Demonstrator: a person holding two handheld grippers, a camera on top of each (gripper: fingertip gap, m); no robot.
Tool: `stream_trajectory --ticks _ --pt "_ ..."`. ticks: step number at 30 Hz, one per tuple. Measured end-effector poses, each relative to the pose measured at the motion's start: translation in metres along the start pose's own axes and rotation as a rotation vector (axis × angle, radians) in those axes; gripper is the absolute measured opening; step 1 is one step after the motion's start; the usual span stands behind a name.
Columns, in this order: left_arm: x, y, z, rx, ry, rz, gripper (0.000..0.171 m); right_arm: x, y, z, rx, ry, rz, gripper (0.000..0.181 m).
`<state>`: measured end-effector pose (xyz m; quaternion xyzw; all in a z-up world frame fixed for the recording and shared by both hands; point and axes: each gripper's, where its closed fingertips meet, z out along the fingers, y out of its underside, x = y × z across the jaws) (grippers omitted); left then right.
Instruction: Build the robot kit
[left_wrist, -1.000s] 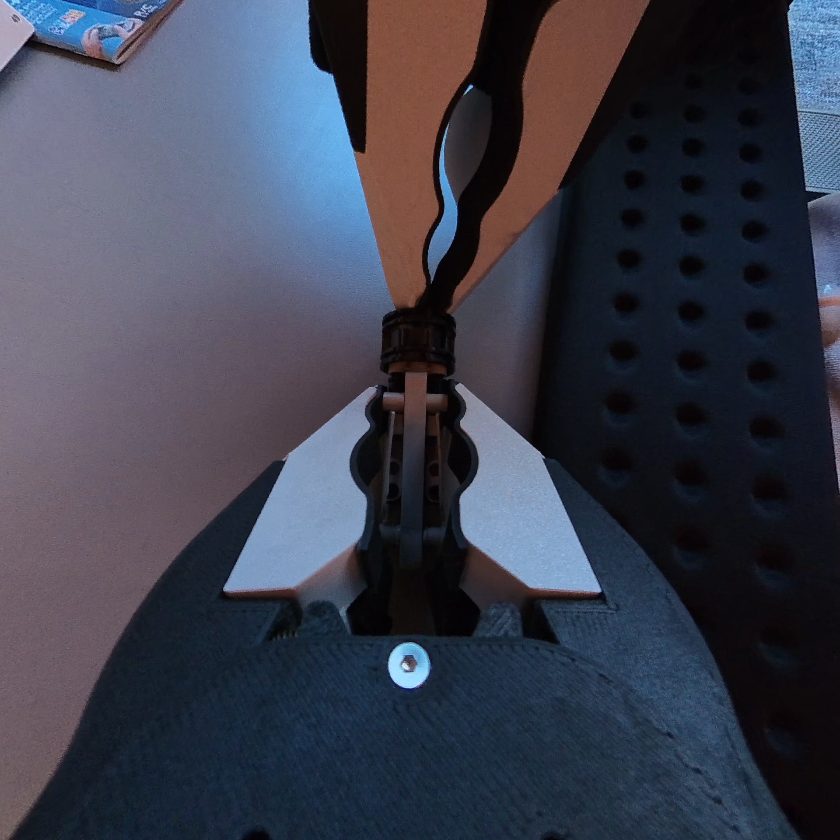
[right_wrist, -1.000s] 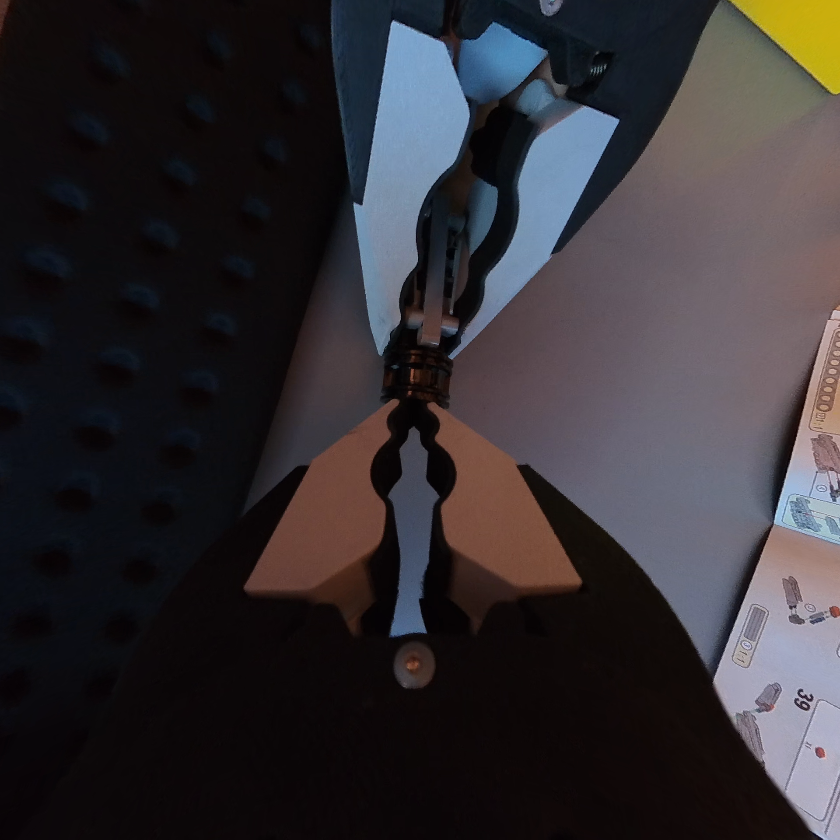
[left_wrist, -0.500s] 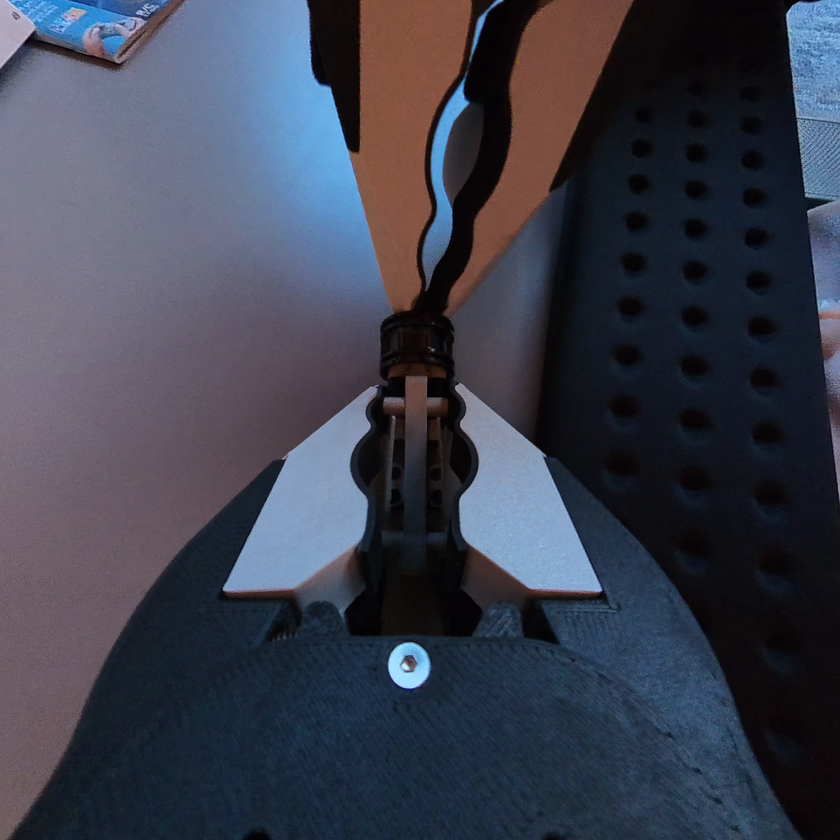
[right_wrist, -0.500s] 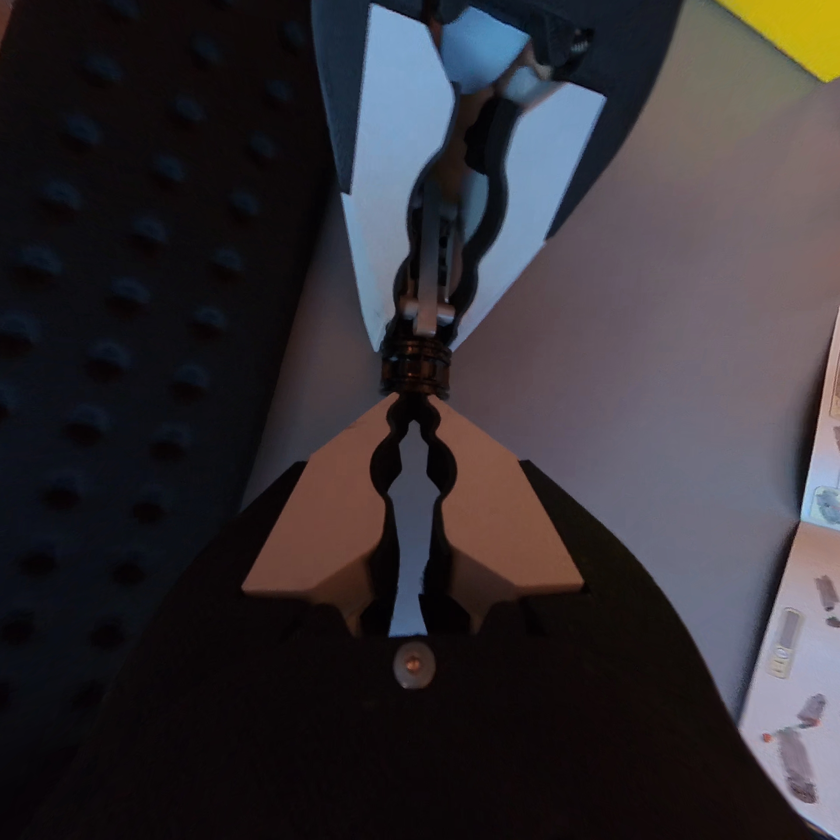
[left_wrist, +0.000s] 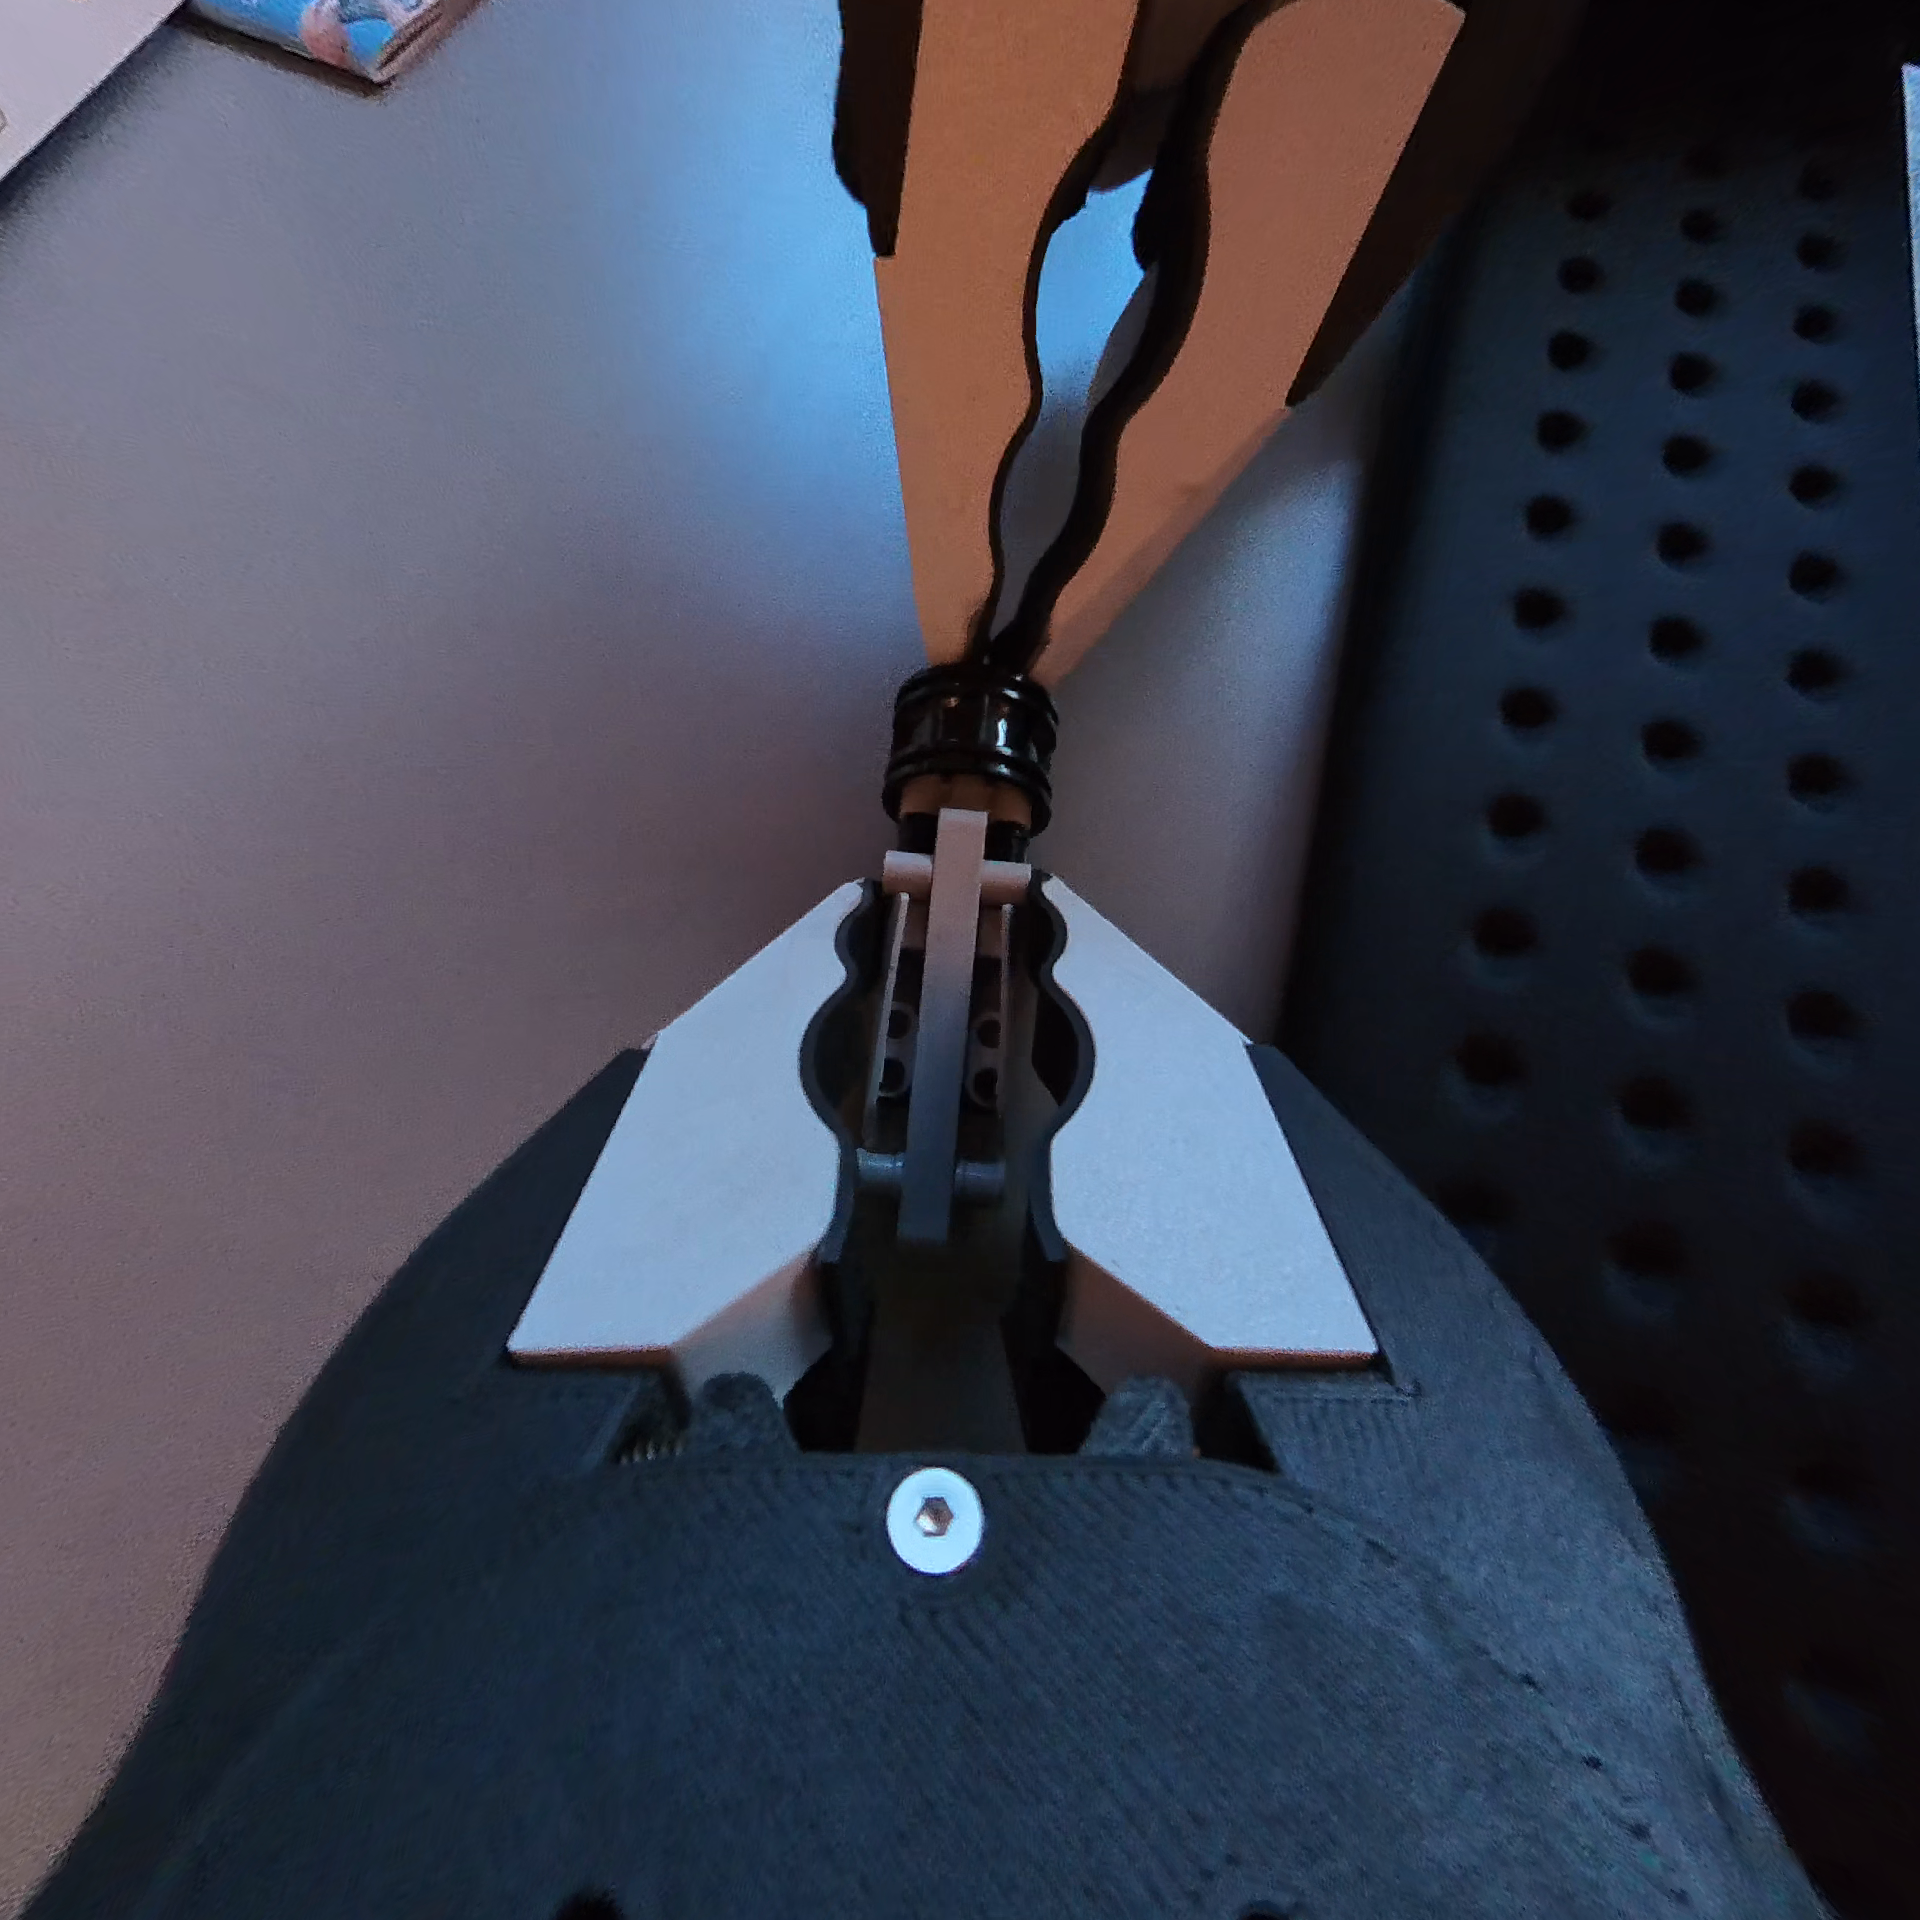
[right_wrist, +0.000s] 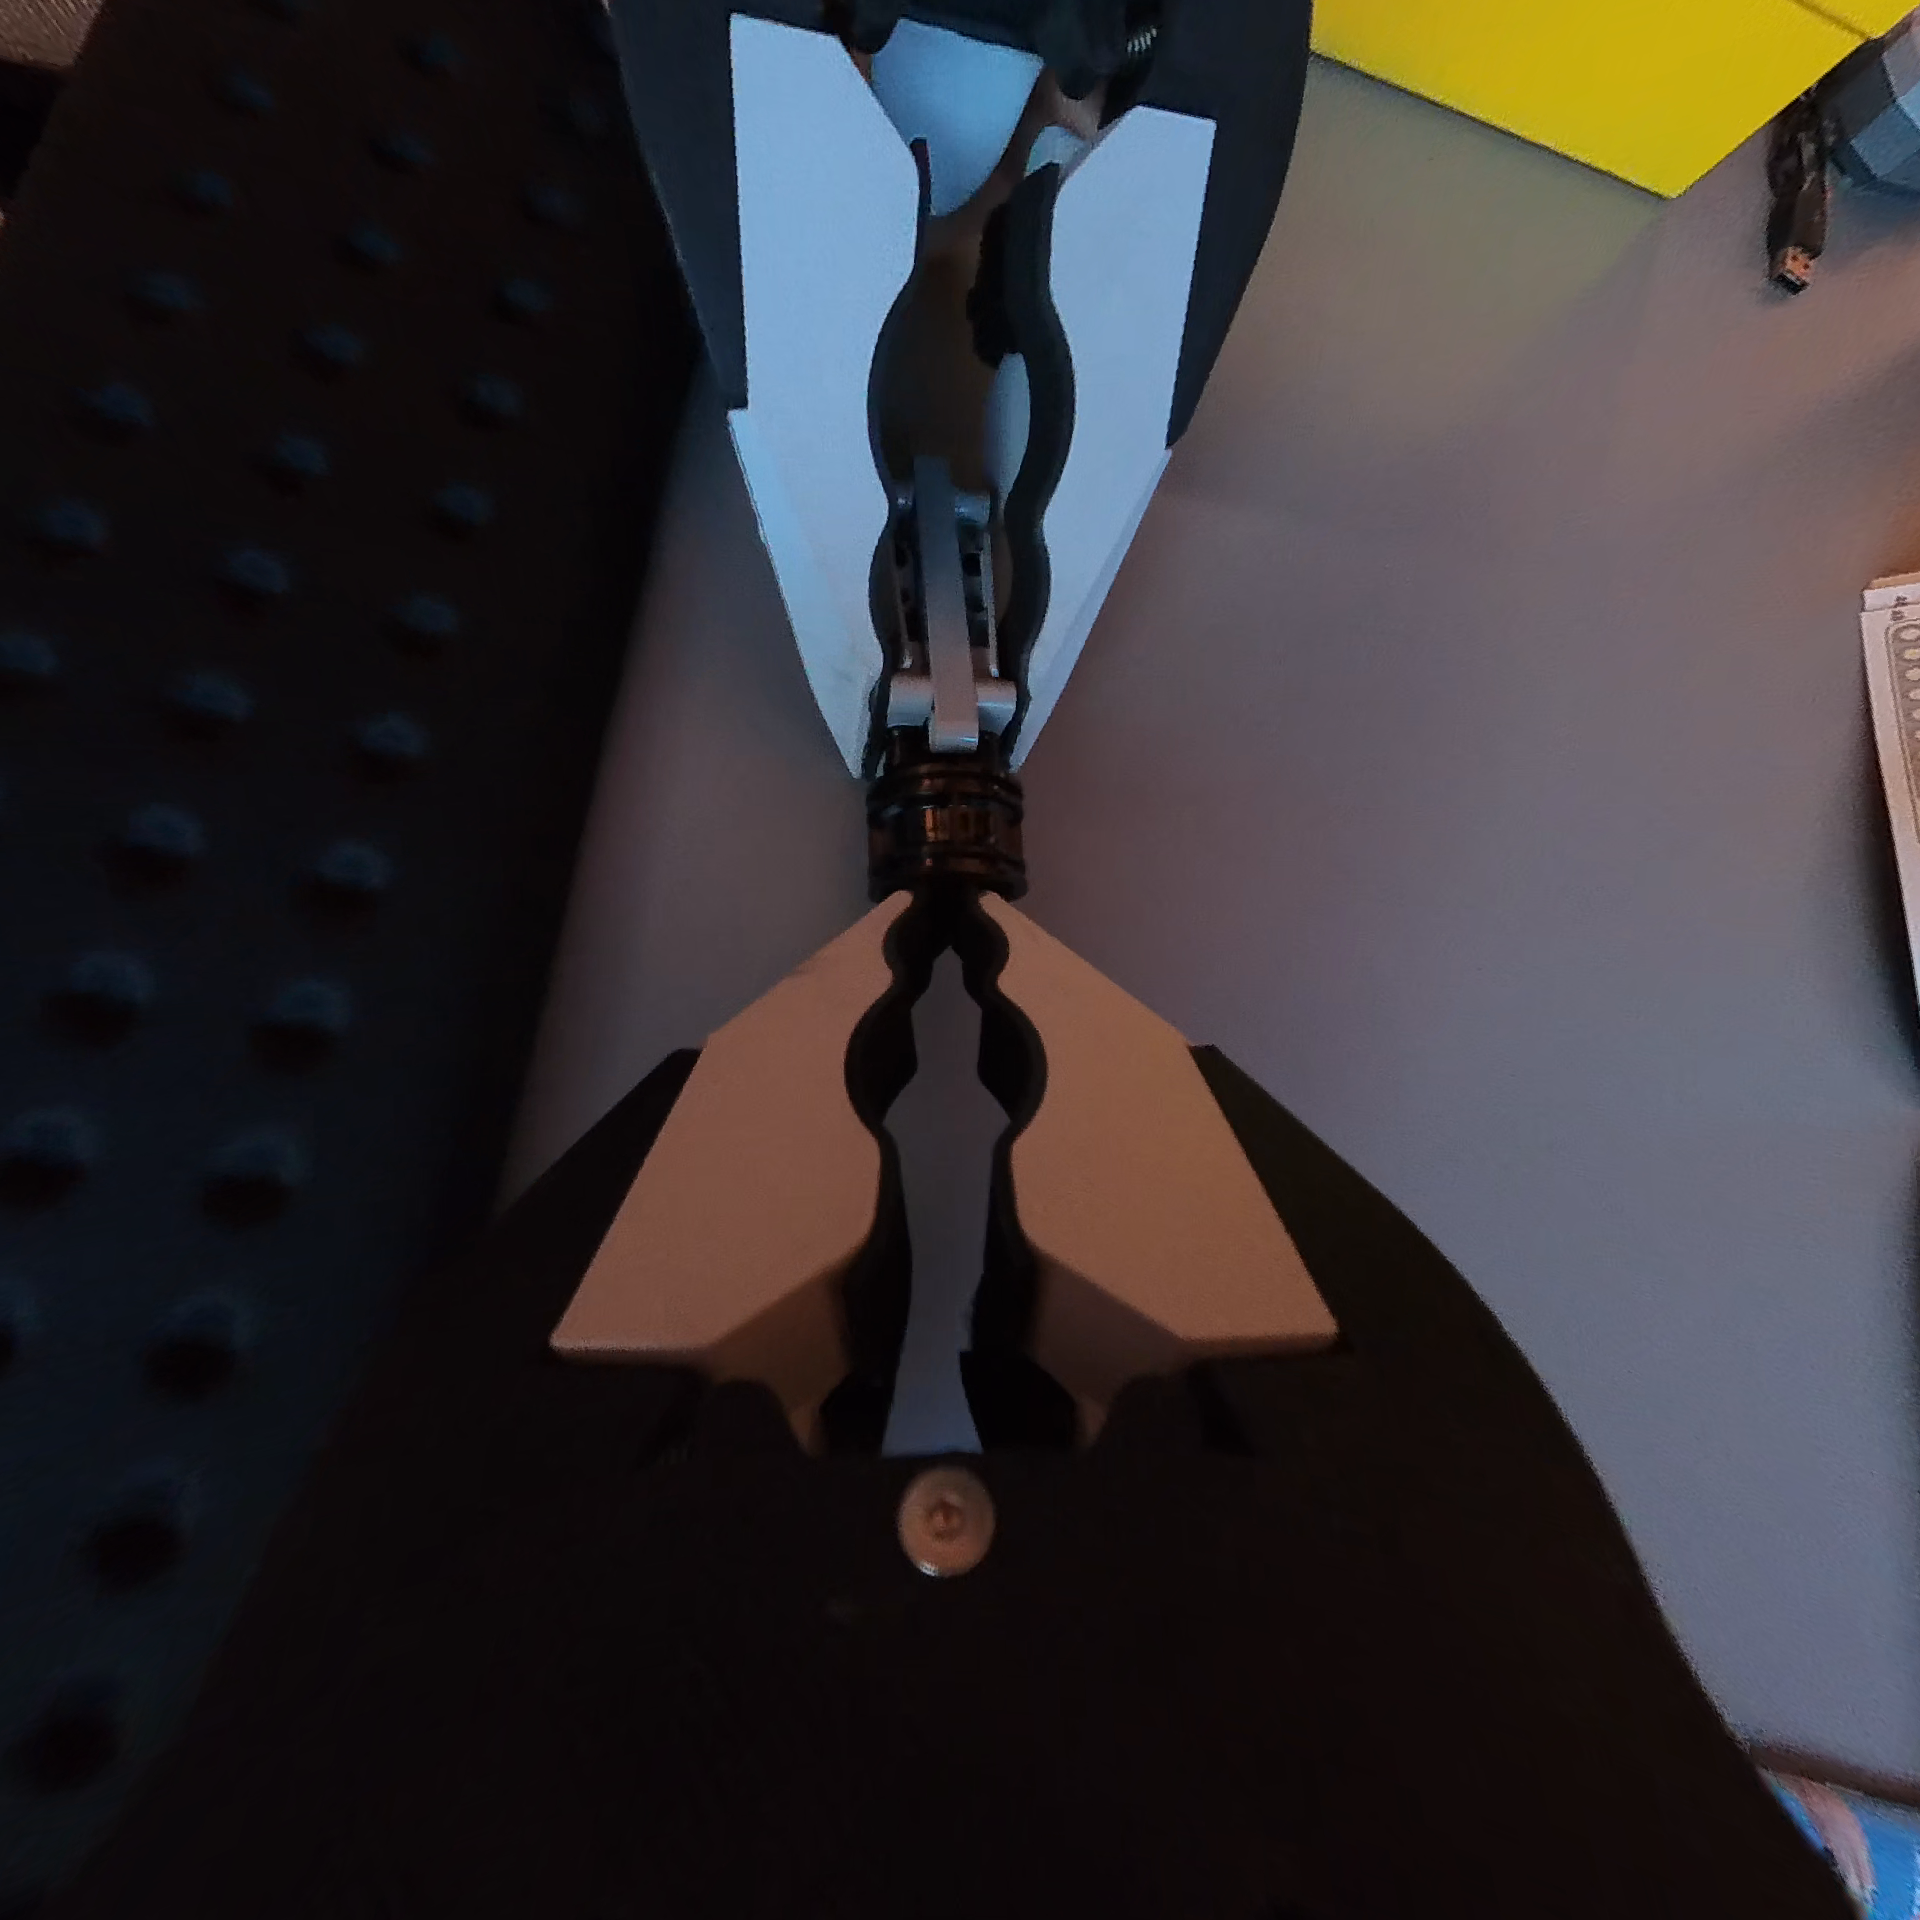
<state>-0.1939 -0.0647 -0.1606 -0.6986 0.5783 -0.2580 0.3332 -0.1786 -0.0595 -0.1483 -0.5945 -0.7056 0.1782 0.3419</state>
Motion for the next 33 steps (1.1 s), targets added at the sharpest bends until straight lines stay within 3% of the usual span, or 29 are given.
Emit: stream_trajectory --ticks 5,11,15,24,33 --pt "-0.001 0.003 -0.004 0.003 -0.021 0.046 0.03 -0.005 0.011 0.003 0.017 -0.032 0.032 0.011" --pt "-0.003 0.008 -0.009 -0.001 0.01 0.01 0.039 -0.004 0.0 -0.002 0.143 -0.067 0.102 0.013" --pt "-0.001 0.008 -0.01 0.0 0.015 0.023 0.026 -0.005 -0.004 -0.001 0.172 -0.076 0.106 0.002" --pt "0.002 0.007 -0.008 -0.001 0.05 0.034 0.024 -0.005 -0.003 0.001 0.172 -0.082 0.124 0.0" --pt "0.003 0.007 -0.007 0.001 0.06 0.036 0.024 -0.003 -0.007 -0.005 0.247 -0.141 0.199 0.01"
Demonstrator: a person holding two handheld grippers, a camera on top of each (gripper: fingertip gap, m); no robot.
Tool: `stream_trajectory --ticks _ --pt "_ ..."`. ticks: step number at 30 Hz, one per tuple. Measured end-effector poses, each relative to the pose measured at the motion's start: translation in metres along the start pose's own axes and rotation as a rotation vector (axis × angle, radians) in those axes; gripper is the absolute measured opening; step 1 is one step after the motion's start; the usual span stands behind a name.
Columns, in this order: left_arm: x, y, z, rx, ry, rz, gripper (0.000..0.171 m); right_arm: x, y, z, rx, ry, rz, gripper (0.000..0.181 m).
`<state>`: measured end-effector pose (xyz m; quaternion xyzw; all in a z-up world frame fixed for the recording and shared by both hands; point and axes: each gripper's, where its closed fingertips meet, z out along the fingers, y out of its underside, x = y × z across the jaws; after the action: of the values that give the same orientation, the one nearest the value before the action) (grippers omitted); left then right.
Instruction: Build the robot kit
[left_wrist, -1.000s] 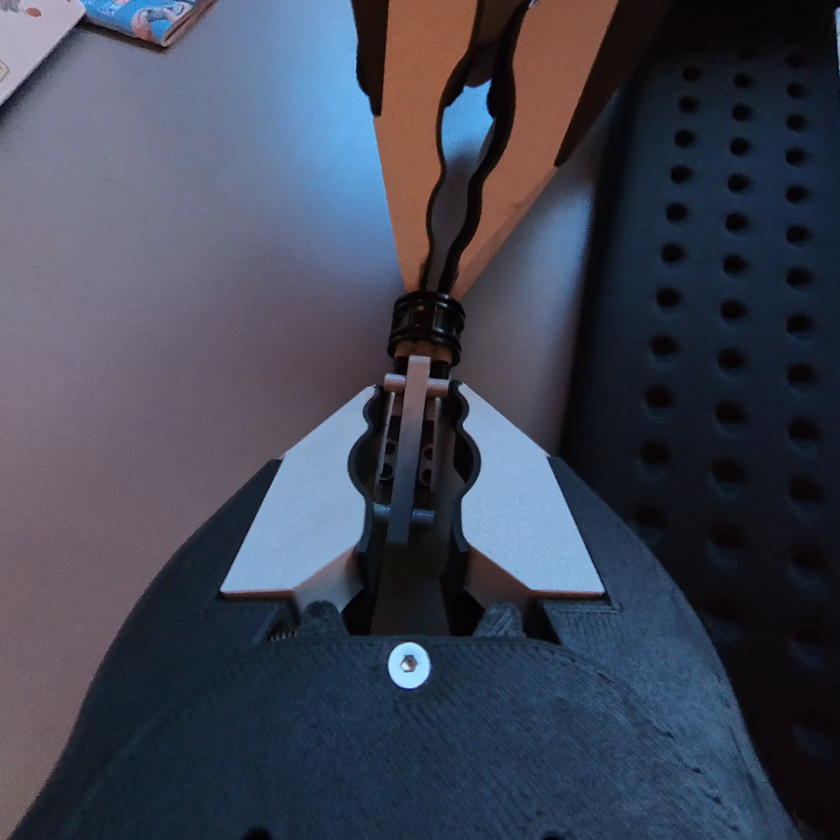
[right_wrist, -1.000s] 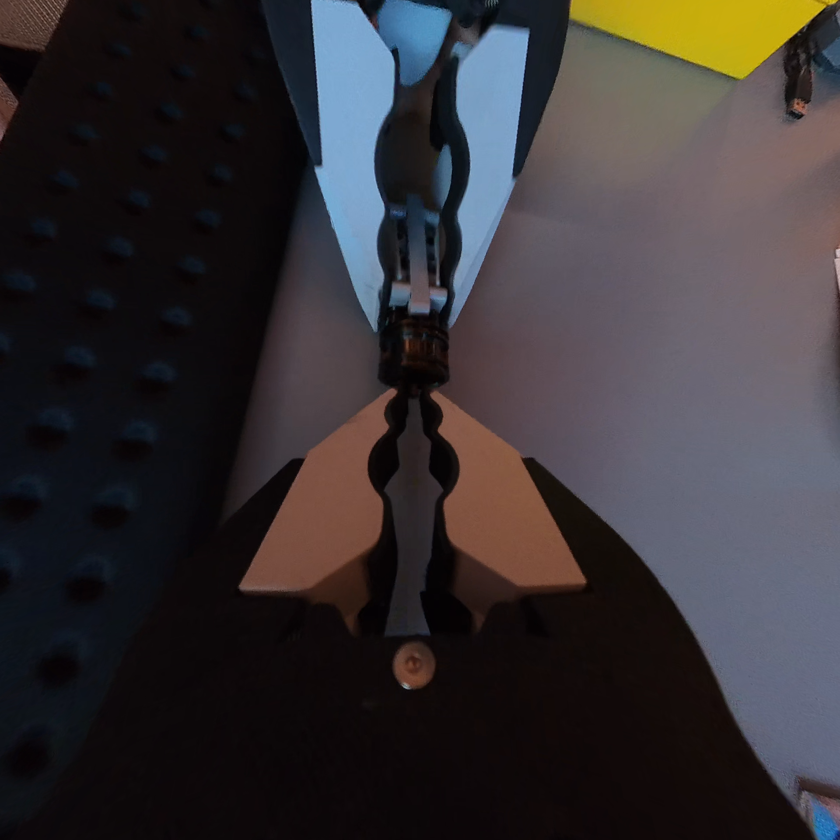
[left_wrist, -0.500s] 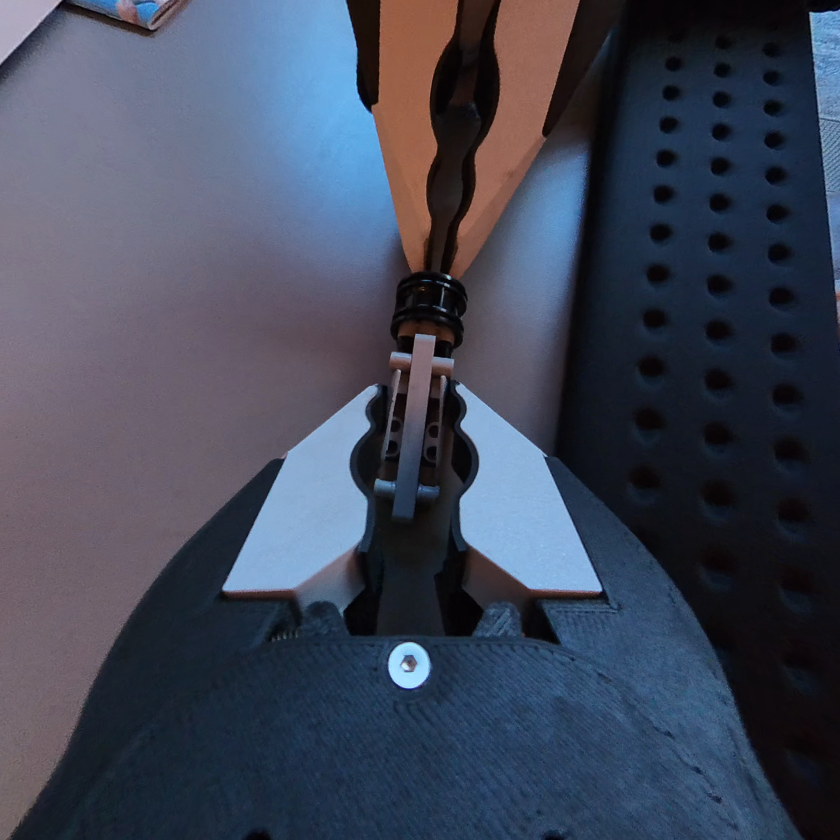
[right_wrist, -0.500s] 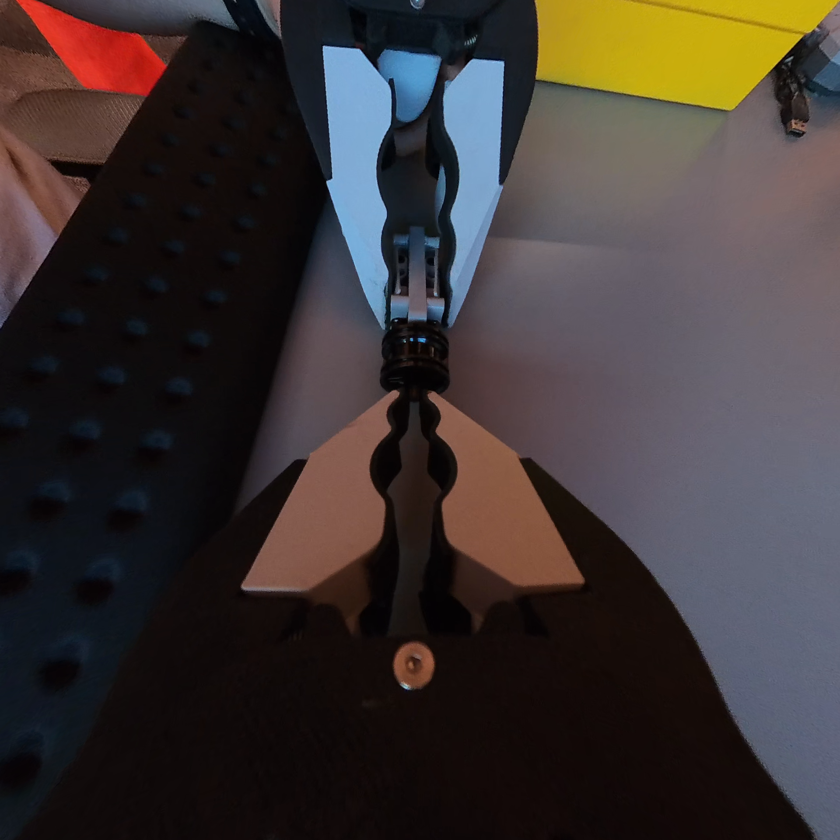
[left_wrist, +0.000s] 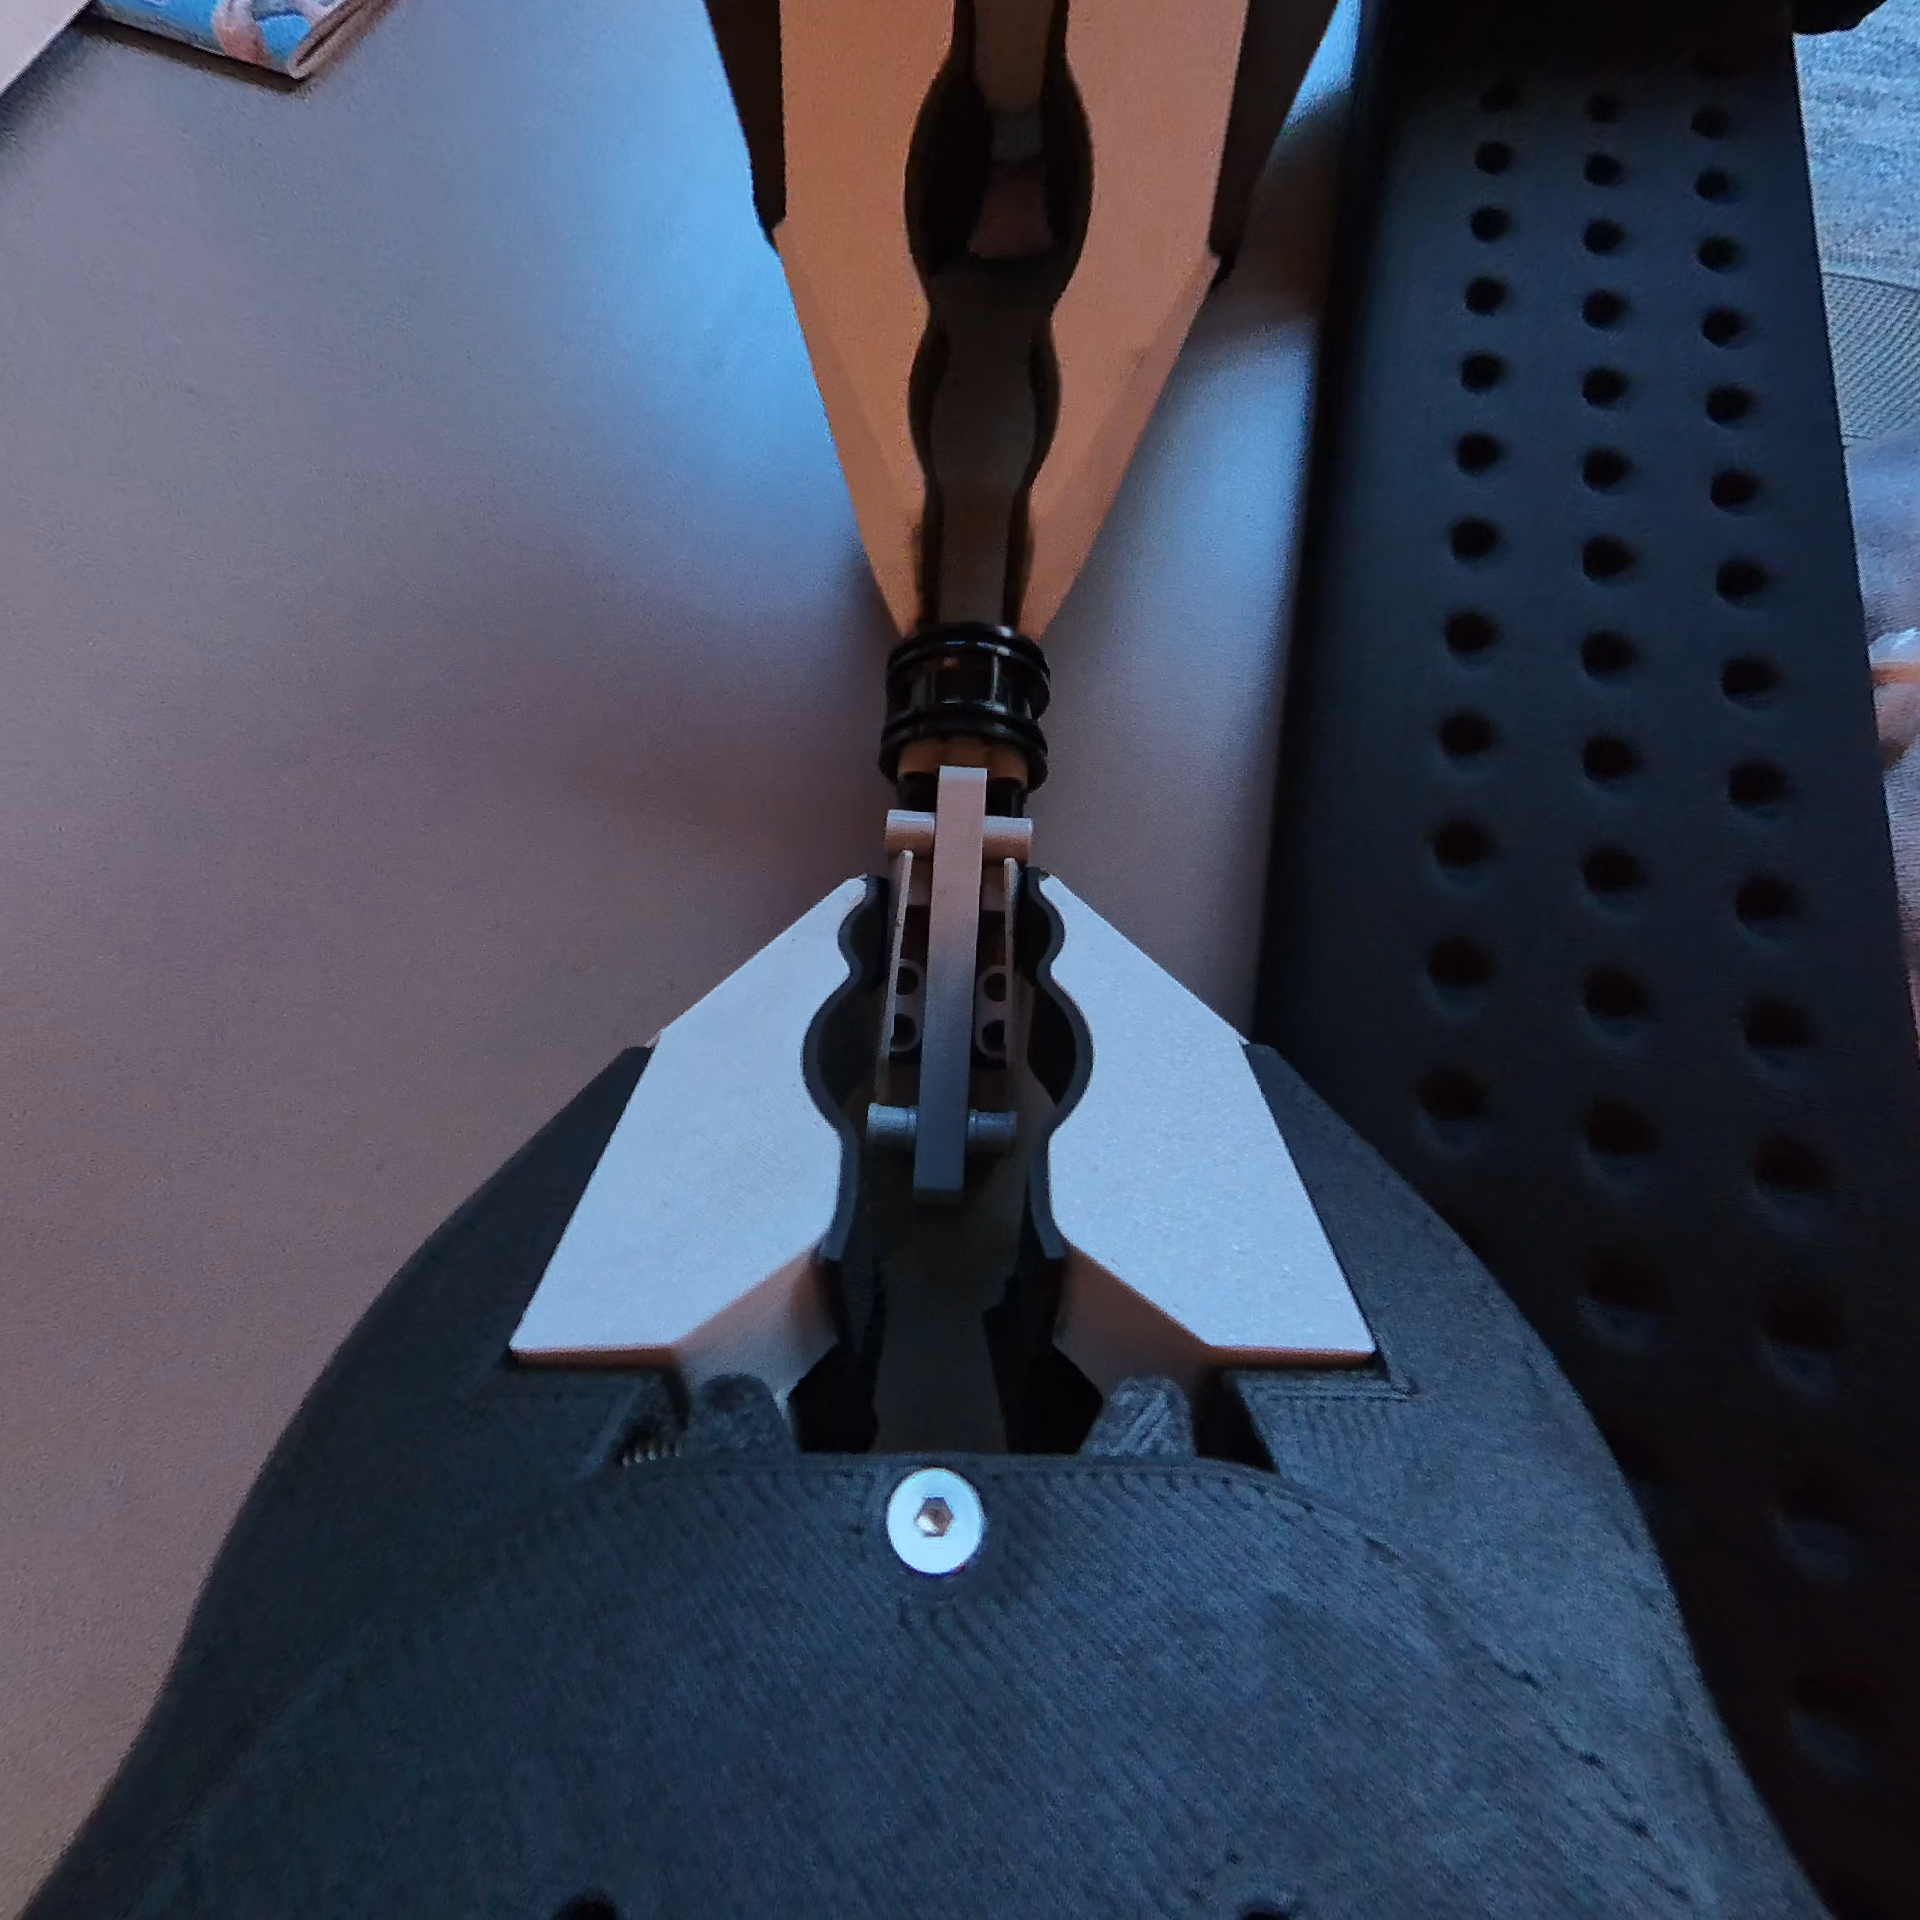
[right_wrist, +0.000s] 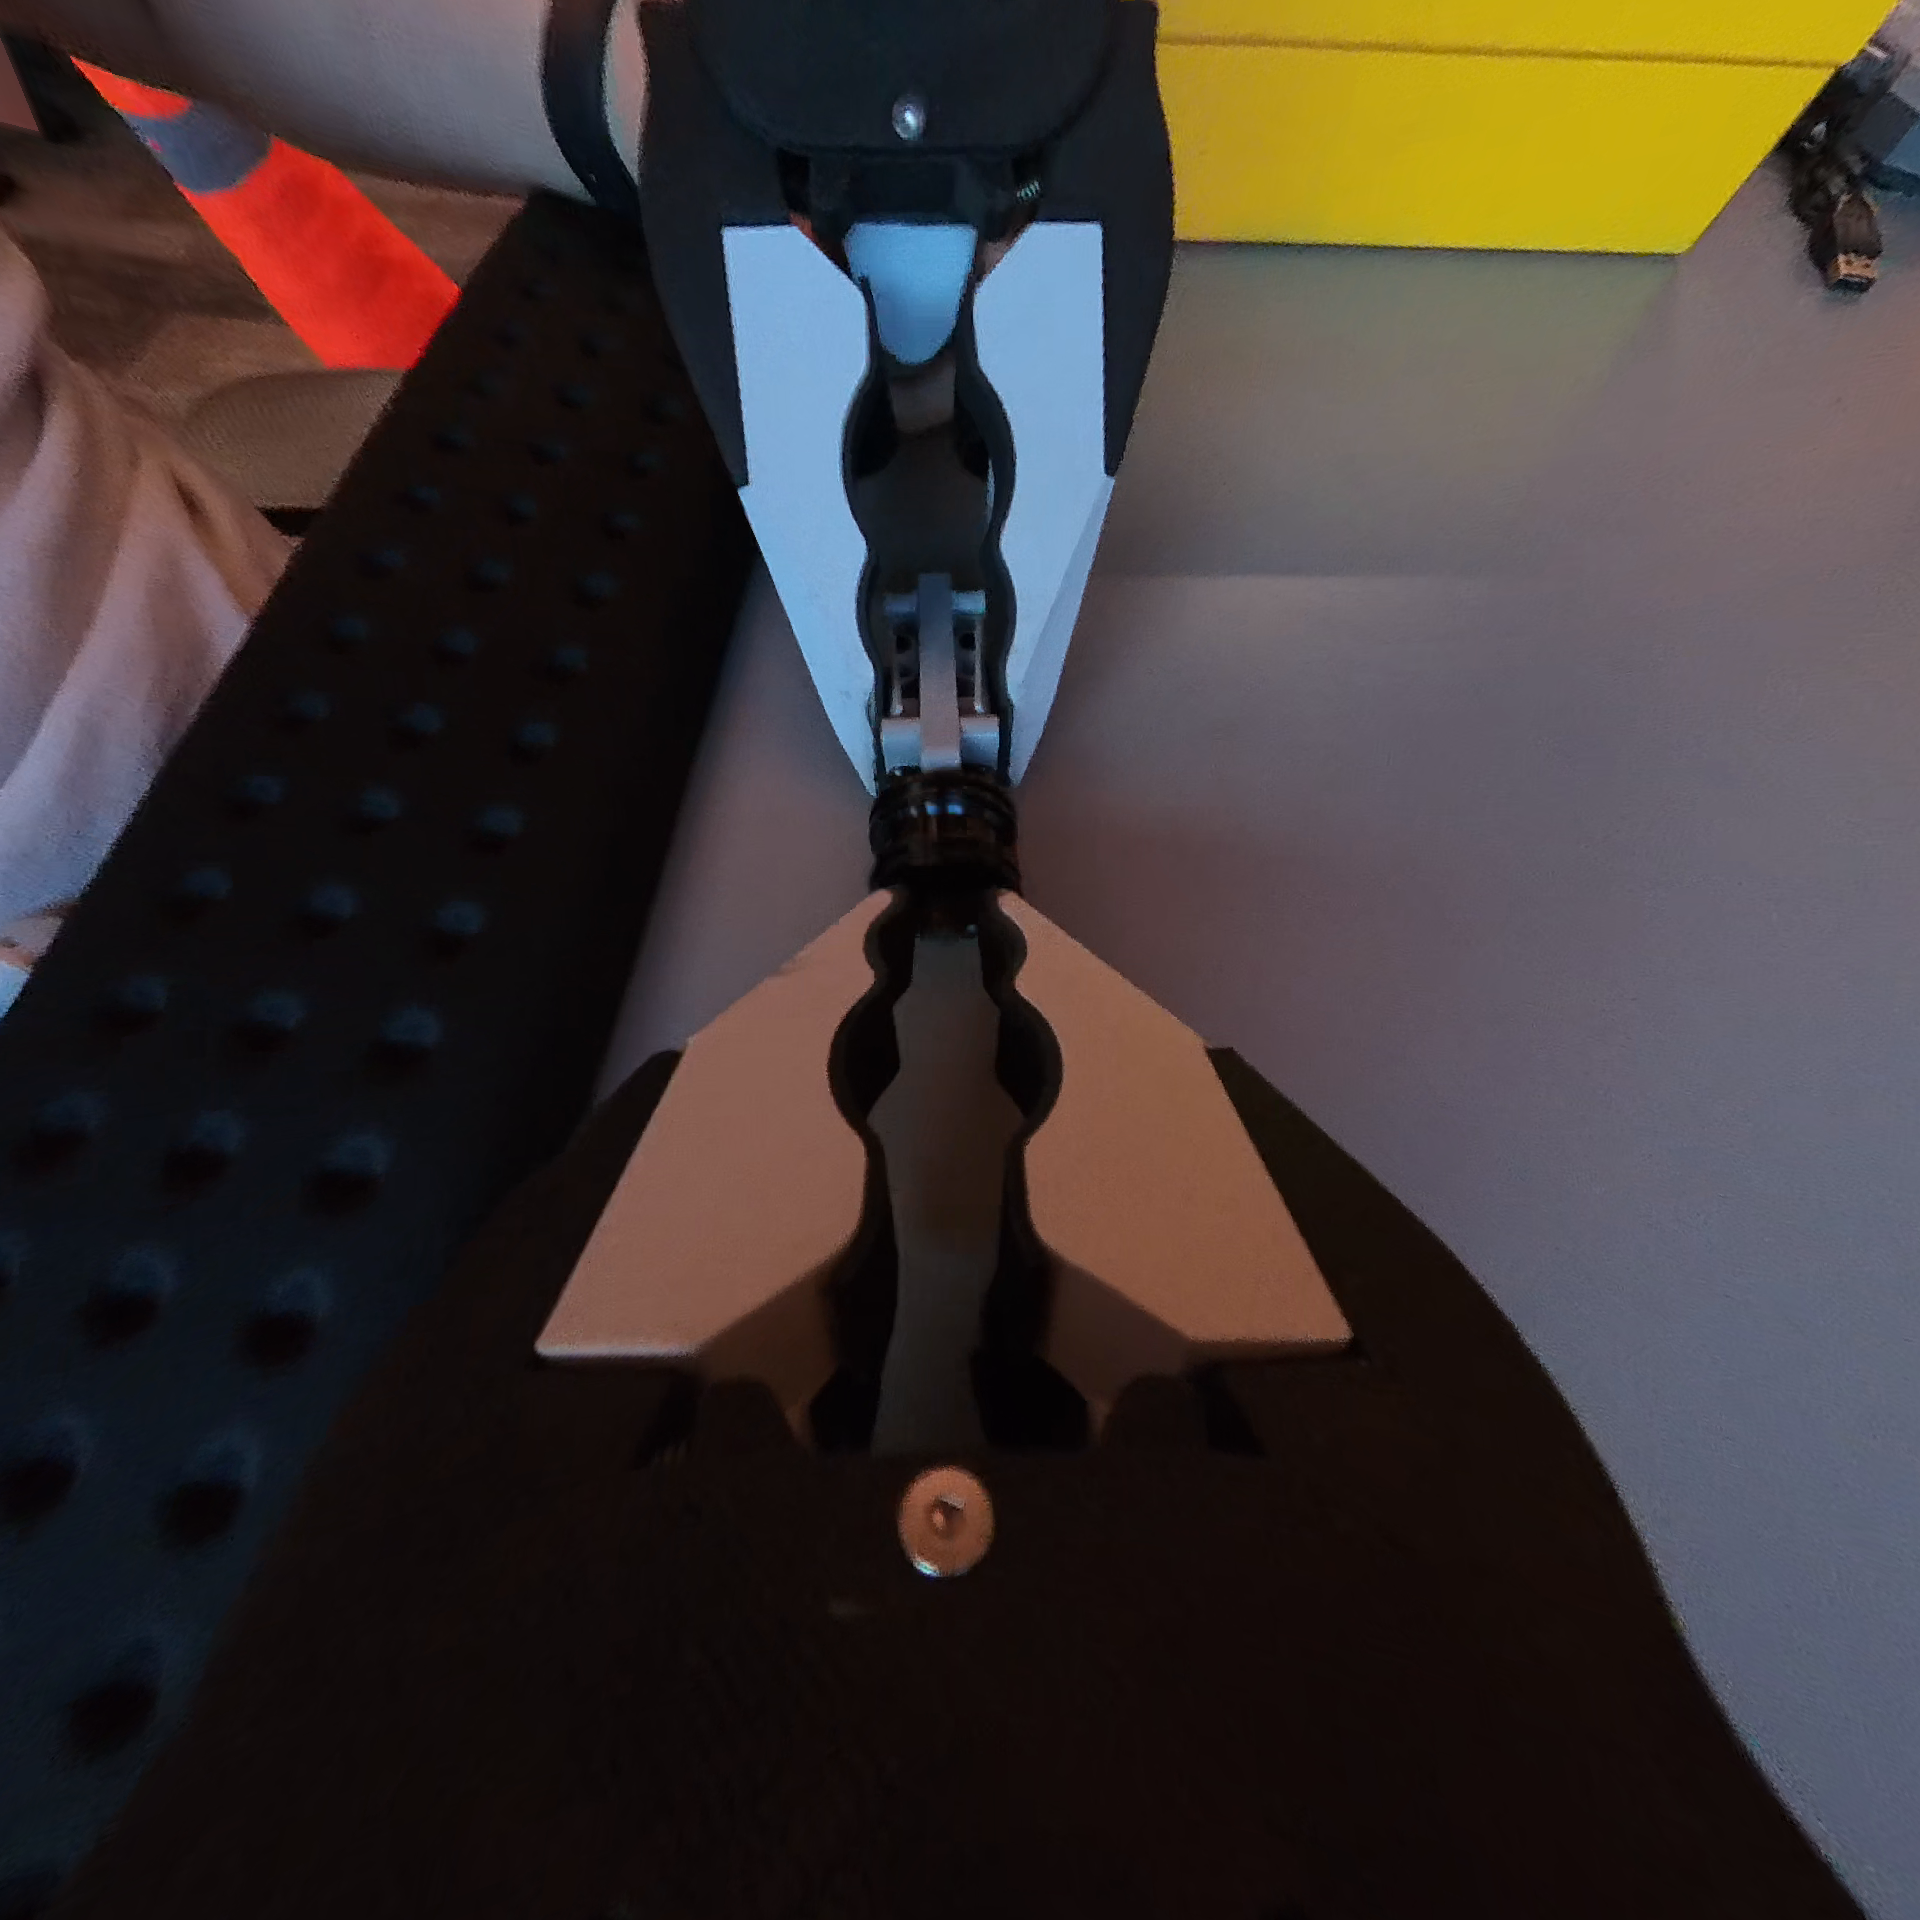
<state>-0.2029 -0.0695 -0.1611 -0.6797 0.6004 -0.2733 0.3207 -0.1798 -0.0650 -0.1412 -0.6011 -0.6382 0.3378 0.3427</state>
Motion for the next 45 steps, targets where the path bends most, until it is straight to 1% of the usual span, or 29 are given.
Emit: stream_trajectory --ticks 2,5,8,10,11,12,13,15,16,18,23,28,45 --pt "0.0 0.0 0.0 -0.001 -0.001 0.004 0.024 -0.001 -0.004 -0.001 0.026 -0.005 -0.008 0.007" --pt "0.0 0.0 0.0 -0.001 -0.002 0.007 0.024 -0.001 -0.001 0.001 0.005 -0.002 -0.012 0.003" --pt "0.0 0.0 0.0 0.0 0.0 0.006 0.024 -0.002 -0.001 0.001 0.003 0.008 -0.051 0.003" --pt "0.0 0.0 0.0 0.0 0.0 0.008 0.024 -0.001 0.001 0.001 -0.012 0.015 -0.089 0.008" --pt "0.0 0.0 0.0 0.0 0.0 0.009 0.024 0.002 0.006 0.001 -0.046 0.024 -0.106 0.014" --pt "0.001 0.0 0.001 0.0 0.0 0.011 0.024 -0.002 0.01 0.003 -0.068 0.004 -0.114 0.015" --pt "0.001 0.0 0.001 0.0 0.001 0.011 0.024 -0.006 0.01 0.004 -0.069 -0.012 -0.123 0.011" --pt "0.001 0.0 0.0 0.0 0.005 0.007 0.024 -0.004 0.008 0.005 -0.063 0.019 -0.156 0.008" --pt "0.001 0.0 0.001 0.0 0.004 0.008 0.024 -0.002 0.006 0.004 -0.048 0.027 -0.153 0.005" --pt "0.001 0.0 0.001 0.0 0.001 0.012 0.024 -0.003 0.0 0.002 -0.012 0.006 -0.109 0.007" --pt "0.001 0.0 0.001 0.0 0.001 0.011 0.024 -0.001 0.003 0.004 -0.034 0.025 -0.132 0.006" --pt "0.001 0.0 0.0 0.0 0.001 0.01 0.024 -0.001 0.003 0.004 -0.032 0.012 -0.091 0.004" --pt "0.001 -0.001 0.001 0.0 -0.003 0.016 0.024 -0.001 0.004 0.0 -0.024 -0.004 -0.065 0.004"
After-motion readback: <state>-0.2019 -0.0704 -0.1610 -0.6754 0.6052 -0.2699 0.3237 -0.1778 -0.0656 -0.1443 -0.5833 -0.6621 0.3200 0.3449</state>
